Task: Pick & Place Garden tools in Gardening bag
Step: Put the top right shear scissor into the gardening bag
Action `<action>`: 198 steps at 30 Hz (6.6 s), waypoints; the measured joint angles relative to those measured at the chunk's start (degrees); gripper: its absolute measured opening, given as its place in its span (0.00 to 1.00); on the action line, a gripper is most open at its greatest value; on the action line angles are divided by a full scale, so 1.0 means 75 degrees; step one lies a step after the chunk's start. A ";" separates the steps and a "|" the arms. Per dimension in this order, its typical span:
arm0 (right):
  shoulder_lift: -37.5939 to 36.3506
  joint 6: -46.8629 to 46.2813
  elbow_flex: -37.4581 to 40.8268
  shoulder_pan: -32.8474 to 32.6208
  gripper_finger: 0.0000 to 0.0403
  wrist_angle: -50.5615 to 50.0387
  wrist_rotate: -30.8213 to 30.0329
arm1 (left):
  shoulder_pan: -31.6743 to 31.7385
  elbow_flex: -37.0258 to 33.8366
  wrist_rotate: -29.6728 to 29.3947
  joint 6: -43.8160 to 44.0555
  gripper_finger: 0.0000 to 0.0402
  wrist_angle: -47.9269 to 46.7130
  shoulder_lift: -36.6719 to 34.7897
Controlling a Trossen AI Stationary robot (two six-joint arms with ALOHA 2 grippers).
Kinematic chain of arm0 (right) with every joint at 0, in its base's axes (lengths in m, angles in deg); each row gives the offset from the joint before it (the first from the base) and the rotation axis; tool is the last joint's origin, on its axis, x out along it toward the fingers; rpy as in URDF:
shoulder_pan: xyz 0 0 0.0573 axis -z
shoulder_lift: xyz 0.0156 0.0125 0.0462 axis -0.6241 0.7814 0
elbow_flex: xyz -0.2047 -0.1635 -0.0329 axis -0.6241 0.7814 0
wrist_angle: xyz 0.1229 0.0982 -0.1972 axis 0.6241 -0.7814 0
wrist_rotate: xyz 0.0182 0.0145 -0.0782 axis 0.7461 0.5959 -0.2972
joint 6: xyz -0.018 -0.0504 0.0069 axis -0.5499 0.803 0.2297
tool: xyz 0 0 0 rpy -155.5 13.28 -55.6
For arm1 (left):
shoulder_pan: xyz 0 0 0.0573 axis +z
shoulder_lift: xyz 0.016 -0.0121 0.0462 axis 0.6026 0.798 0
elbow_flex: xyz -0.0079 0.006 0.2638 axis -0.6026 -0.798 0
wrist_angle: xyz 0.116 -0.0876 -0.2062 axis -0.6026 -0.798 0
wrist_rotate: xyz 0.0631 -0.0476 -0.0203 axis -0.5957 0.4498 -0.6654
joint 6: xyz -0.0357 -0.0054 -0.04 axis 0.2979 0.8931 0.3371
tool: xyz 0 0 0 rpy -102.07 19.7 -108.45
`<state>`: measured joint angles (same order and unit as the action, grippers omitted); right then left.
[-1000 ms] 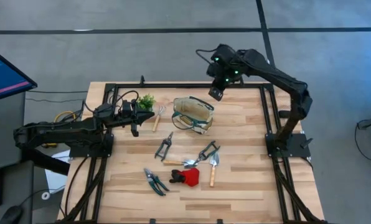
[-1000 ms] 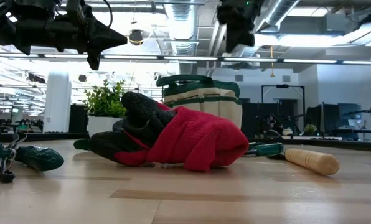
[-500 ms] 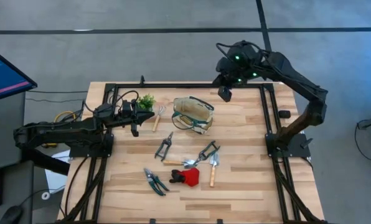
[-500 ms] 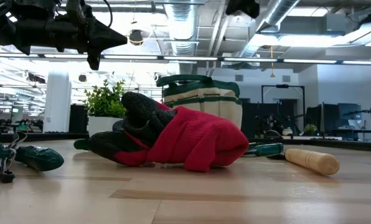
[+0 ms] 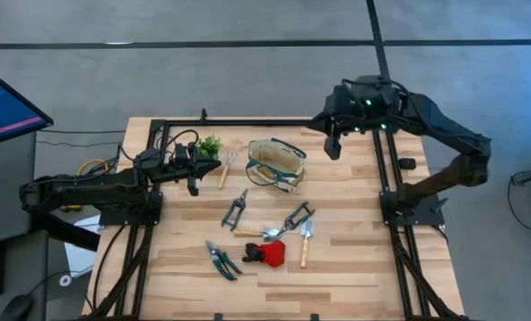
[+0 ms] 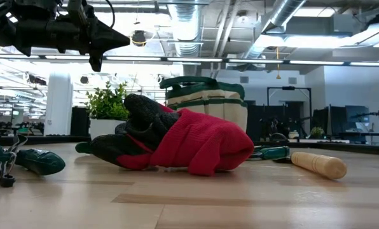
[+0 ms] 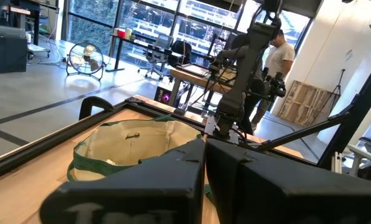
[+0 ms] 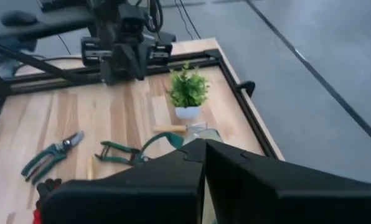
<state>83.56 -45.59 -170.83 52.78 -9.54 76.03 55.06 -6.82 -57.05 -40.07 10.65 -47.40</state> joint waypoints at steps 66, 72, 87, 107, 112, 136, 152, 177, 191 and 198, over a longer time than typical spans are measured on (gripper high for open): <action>-0.2775 -0.1218 0.4950 -0.2338 0.01 0.3977 -0.1186 | 0.0001 0.0000 -0.0003 -0.0015 0.01 0.0042 0.0003; -0.2775 -0.1218 0.4950 -0.2335 0.01 0.3977 -0.1189 | 0.0000 0.0000 -0.0003 -0.0020 0.01 0.0041 0.0000; -0.2618 -0.1237 0.4936 -0.2609 0.00 0.4010 -0.1181 | 0.0002 0.0000 -0.0003 -0.0006 0.01 0.0044 0.0003; -0.0530 -0.1235 0.4944 -0.2950 0.00 0.2148 -0.0913 | 0.0000 0.0000 -0.0003 -0.0001 0.01 0.0056 0.0003; -0.0075 -0.1235 0.4944 -0.2950 0.00 0.2115 -0.0913 | 0.0003 0.0000 -0.0003 0.0000 0.01 0.0058 0.0003; 0.2430 -0.1297 0.4944 -0.2956 0.00 0.1659 -0.0718 | 0.0002 0.0000 -0.0003 0.0000 0.01 0.0055 0.0003; 0.2951 -0.1235 0.4947 -0.2957 0.00 0.1538 -0.0166 | 0.0000 0.0000 -0.0003 0.0000 0.01 0.0052 0.0003; 0.2978 -0.0826 0.5059 -0.2971 0.29 0.2291 -0.0288 | 0.0000 0.0000 -0.0004 0.0000 0.01 0.0052 0.0003; 0.2978 -0.0830 0.5623 -0.2918 0.29 0.2426 -0.0376 | 0.0001 0.0000 -0.0004 -0.0004 0.01 0.0052 0.0003; 0.2978 -0.0471 0.5623 -0.2918 0.29 0.2575 -0.0373 | 0.0000 0.0000 -0.0004 -0.0013 0.01 0.0054 0.0003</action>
<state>105.90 -49.12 -128.65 30.89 9.77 73.23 55.06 -6.82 -57.08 -40.17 11.05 -47.38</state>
